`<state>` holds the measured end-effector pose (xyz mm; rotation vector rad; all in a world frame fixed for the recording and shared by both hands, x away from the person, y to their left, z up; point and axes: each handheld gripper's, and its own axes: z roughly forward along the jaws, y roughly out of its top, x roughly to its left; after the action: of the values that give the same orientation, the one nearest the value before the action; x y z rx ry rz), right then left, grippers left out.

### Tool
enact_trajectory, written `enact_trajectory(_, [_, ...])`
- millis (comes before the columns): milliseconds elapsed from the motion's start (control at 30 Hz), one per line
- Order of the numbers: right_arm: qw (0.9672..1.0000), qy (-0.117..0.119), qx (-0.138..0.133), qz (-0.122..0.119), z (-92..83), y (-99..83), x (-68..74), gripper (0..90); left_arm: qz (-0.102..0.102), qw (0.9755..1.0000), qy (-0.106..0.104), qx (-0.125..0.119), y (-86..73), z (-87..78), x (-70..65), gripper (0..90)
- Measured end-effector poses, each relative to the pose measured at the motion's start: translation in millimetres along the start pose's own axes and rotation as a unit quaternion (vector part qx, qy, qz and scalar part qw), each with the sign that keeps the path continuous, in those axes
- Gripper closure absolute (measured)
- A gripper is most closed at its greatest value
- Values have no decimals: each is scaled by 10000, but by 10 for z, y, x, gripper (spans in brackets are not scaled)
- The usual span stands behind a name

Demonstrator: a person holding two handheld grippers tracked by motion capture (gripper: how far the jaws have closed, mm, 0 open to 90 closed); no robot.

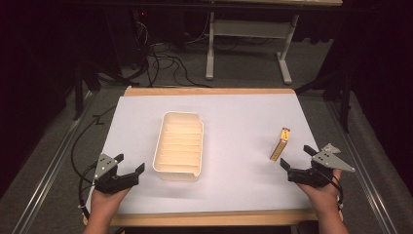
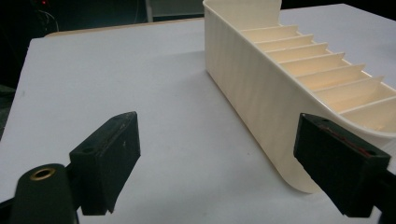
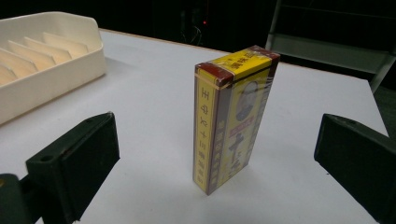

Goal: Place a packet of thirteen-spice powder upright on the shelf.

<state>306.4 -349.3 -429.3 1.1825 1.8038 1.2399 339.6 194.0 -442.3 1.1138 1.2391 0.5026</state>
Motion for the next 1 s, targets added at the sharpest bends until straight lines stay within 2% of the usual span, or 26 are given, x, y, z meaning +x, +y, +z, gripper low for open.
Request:
enact_trajectory(133, [9999, -34, 123, 85, 12, -26, -26, 1, 16, 10000, -18, 13, -11, 30, -18, 148])
enact_trajectory(300, [9995, -113, 103, 264, -21, -34, -71, 1, 28, 10000, 7, 27, -17, 50, -13, 146])
enact_trajectory(567, [9994, -148, 207, 214, 38, -38, -27, 1, 9, 10000, 2, 4, -6, 24, -7, 147])
enact_trajectory(767, [9989, -212, 374, 202, 150, -33, 69, 0, 70, 9999, -20, 78, -24, 35, -15, 149])
enact_trajectory(1000, [9987, -277, 392, 174, 214, -7, 130, 0, 60, 9999, -33, 78, -23, 32, -15, 149])
